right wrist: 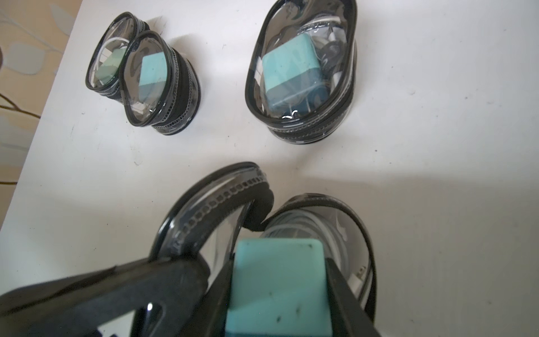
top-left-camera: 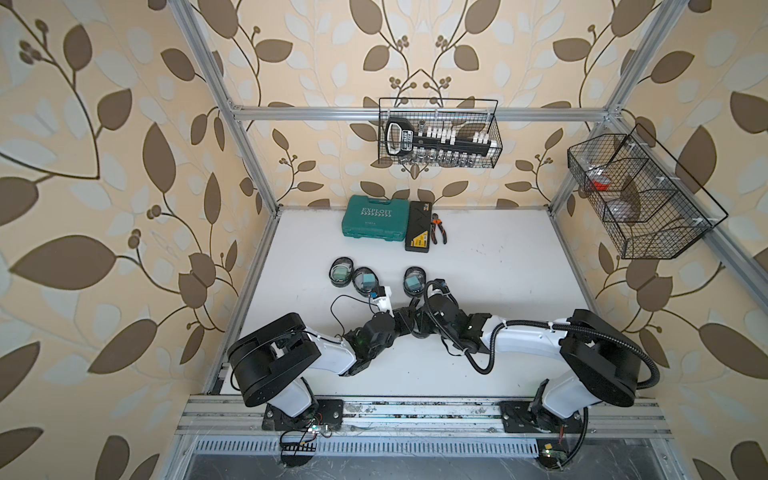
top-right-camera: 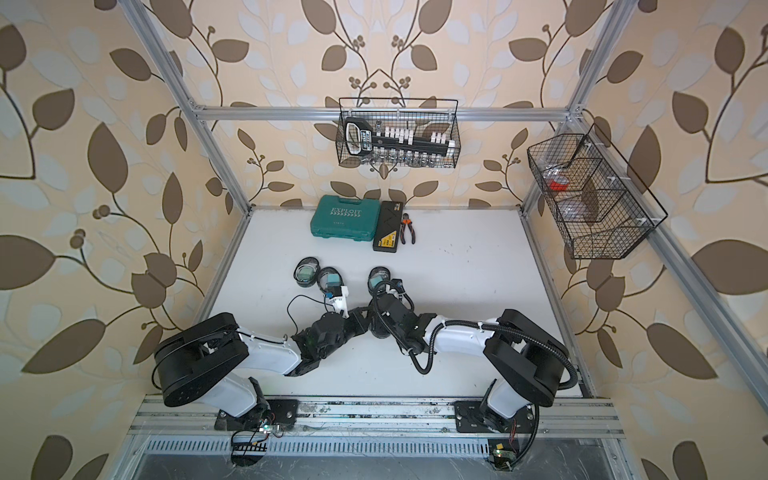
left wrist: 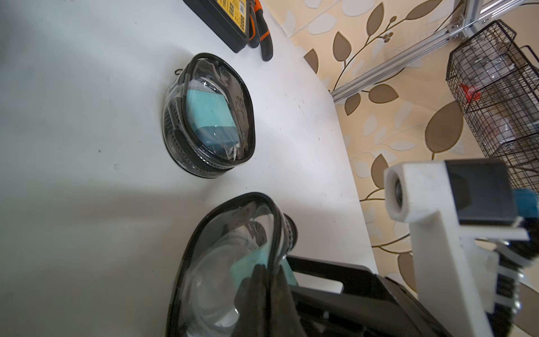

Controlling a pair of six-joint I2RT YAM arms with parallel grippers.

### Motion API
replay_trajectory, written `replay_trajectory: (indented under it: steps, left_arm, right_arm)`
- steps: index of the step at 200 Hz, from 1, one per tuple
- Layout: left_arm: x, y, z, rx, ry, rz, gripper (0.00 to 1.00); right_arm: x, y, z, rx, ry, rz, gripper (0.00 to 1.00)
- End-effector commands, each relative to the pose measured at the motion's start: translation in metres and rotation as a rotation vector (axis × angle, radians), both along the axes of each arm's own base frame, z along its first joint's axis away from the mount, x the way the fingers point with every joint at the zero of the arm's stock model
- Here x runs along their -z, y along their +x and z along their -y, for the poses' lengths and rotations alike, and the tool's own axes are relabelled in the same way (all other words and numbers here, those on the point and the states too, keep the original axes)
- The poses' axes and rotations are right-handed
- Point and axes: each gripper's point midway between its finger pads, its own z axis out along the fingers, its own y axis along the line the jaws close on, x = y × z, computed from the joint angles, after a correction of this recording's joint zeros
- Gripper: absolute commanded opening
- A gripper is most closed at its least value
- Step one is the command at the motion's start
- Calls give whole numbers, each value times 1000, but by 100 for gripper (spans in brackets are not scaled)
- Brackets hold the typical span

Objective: Pack away charging kits
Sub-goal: Place the plug in the storage bag, then close the storage bag at the center of the board.

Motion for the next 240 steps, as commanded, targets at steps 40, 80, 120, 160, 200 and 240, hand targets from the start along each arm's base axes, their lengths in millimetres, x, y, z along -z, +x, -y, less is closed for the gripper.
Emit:
replay_trajectory:
  steps: [40, 80, 120, 160, 200, 240]
  left_arm:
    - [-8, -1, 11, 26, -67, 17, 0]
    - [-6, 0, 9, 13, -51, 7, 0]
    - [-3, 0, 8, 9, -44, 0, 0]
    - [-15, -4, 6, 31, -37, 31, 58]
    - [-37, -10, -10, 15, 9, 55, 99]
    - [-46, -16, -34, -33, 73, 65, 99]
  right_arm:
    - [-6, 4, 1, -7, -23, 16, 50]
    - [-16, 5, 4, -11, -32, 44, 62]
    - [-24, 4, 25, 43, -65, 68, 62]
    - [-33, 3, 53, 114, -61, 86, 62]
    - [-52, 2, 65, 133, -33, 124, 63]
    - [-59, 6, 48, 84, -26, 111, 65]
